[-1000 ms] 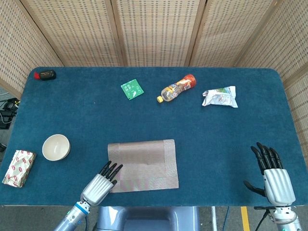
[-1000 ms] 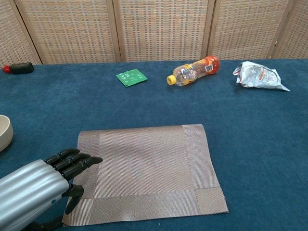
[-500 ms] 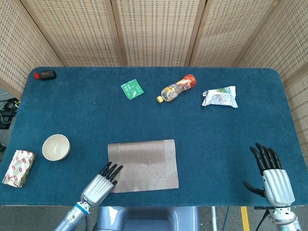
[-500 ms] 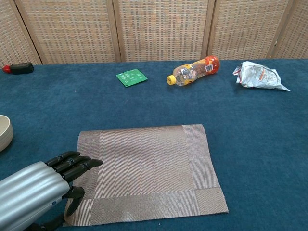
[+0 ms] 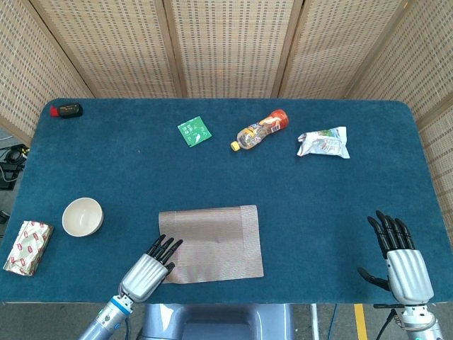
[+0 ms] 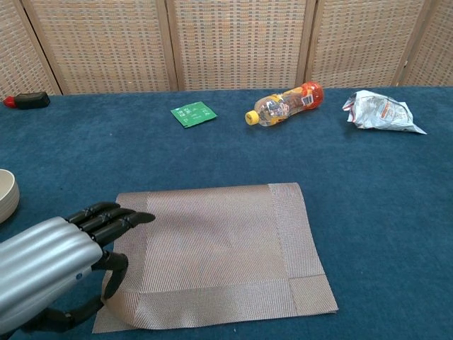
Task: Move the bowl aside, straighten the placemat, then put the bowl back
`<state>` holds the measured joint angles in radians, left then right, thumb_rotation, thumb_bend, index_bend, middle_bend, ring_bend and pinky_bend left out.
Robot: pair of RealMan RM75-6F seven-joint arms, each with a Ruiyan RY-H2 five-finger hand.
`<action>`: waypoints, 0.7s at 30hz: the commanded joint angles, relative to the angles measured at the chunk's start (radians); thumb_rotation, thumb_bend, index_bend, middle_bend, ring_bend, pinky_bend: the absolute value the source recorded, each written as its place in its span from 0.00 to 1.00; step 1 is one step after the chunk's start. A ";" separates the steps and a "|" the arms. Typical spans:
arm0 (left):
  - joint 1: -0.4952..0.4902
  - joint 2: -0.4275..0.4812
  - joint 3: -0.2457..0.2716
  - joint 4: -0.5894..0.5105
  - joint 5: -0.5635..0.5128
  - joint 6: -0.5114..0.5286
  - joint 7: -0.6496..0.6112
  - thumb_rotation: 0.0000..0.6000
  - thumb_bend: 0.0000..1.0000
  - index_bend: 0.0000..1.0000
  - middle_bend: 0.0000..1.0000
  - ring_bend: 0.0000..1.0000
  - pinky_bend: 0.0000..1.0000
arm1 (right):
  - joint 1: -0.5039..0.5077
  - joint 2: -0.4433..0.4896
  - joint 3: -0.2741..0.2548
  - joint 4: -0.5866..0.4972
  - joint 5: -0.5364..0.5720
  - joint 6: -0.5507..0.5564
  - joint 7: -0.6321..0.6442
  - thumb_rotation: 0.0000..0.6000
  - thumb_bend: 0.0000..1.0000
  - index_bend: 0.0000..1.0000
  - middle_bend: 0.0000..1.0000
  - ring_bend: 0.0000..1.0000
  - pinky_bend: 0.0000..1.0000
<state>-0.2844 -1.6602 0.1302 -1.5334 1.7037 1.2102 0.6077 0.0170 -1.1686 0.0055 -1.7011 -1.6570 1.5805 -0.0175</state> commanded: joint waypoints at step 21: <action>-0.282 0.137 -0.427 -0.068 -0.365 -0.205 0.058 1.00 0.58 0.57 0.00 0.00 0.00 | 0.022 -0.014 0.055 0.028 0.120 -0.050 -0.008 1.00 0.15 0.00 0.00 0.00 0.00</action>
<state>-0.5270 -1.5242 -0.2556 -1.6435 1.3874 1.0373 0.6665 0.0367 -1.1796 0.0578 -1.6757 -1.5402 1.5341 -0.0221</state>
